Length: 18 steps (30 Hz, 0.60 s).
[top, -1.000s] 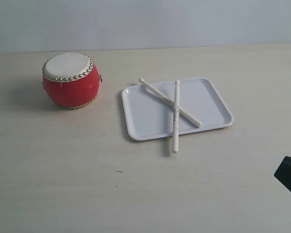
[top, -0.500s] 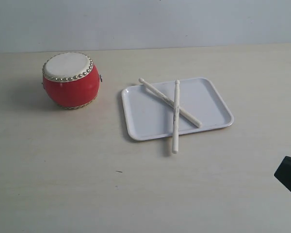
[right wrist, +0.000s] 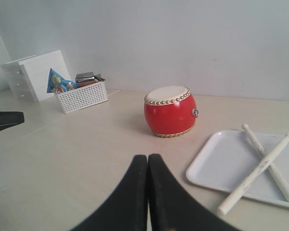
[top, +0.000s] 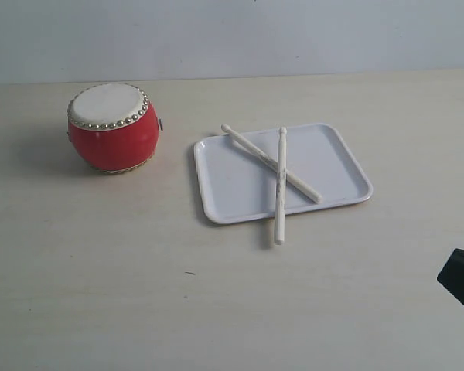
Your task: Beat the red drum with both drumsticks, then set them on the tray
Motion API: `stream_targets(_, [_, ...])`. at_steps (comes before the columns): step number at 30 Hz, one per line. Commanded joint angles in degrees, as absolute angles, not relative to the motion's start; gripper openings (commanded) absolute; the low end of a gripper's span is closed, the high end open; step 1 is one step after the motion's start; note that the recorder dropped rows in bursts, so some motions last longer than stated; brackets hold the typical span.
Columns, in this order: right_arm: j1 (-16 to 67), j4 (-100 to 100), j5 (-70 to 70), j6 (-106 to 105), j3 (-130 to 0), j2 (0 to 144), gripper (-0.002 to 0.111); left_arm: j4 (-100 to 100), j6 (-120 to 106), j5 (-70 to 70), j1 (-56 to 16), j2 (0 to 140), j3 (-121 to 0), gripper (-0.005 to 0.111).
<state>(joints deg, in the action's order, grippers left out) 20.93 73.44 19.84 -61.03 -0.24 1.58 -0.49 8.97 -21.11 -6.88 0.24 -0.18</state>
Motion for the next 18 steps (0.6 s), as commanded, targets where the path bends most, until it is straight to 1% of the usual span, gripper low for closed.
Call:
stream_targets(1, [20.96,73.49,19.61,-61.49,0.0,1.16,0.0,-5.05,2.44,-20.46,-6.68,0.0,0.0,0.0])
stream_targets(18, [20.96,73.49,19.73,-61.49,0.0,1.16,0.0,-5.26,0.36,-20.46,-6.68,0.0,0.0,0.0])
